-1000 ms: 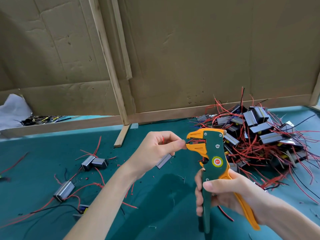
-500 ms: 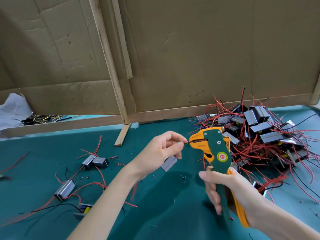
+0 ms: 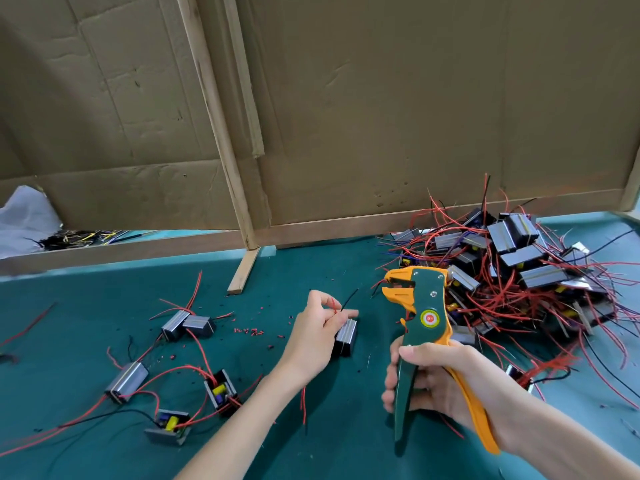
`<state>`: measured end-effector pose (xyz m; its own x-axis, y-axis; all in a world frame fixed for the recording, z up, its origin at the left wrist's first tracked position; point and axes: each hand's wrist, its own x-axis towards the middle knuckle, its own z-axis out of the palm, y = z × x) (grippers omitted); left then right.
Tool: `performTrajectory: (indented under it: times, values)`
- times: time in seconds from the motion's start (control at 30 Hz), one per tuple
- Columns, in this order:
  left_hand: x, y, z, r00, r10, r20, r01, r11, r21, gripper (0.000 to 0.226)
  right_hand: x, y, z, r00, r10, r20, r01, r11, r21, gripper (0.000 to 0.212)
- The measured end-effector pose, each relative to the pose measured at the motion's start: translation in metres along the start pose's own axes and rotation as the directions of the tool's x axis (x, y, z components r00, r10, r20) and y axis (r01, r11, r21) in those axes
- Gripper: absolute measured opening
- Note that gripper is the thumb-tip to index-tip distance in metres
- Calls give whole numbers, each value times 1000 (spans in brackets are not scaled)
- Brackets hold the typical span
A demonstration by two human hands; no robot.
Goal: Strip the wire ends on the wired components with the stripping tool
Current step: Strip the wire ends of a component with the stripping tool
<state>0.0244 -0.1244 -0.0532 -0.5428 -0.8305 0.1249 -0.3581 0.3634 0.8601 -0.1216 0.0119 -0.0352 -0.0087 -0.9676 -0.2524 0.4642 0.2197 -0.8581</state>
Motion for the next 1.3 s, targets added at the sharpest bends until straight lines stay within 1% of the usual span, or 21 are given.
performTrajectory:
  times: [0.1,0.2,0.33,0.43,0.53,0.6,0.73,0.83,0.93,1.03,1.3]
  values:
    - [-4,4,2,998,24,-56,-30,994,-103,15,0,0,-2,1000,0,25,0,1000,-6,26]
    - [-5,12,1,994,84,-70,-97,973,-210,15,0,-1,-6,997,-17,70,19,1000,-19,32]
    - [-4,24,-6,983,175,-50,-182,948,-260,11,0,-3,-9,989,-46,142,57,996,-75,33]
    - [-6,33,-12,973,224,-51,-230,942,-245,19,-2,-5,-9,982,-50,182,75,989,-131,38]
    - [-7,42,-19,967,248,-63,-256,940,-226,17,-3,-5,-6,980,-42,193,72,986,-150,27]
    - [-7,45,-24,968,247,-51,-252,944,-212,20,-4,-5,-5,981,-35,193,66,985,-157,27]
    - [-9,51,-29,967,256,0,-251,952,-175,17,-7,-7,-1,977,-25,210,60,985,-164,25]
    - [-9,54,-33,967,252,29,-245,958,-149,19,-9,-9,0,978,-18,207,53,985,-164,28]
    - [-7,55,-38,964,254,84,-245,964,-108,14,-12,-10,1,979,-18,202,60,977,-204,27]
    - [-8,55,-41,951,275,143,-268,961,-69,15,-15,-9,2,982,-20,186,65,969,-239,27]
    - [-7,55,-46,948,290,133,-276,955,-110,7,-15,-11,3,981,-40,190,90,960,-266,20]
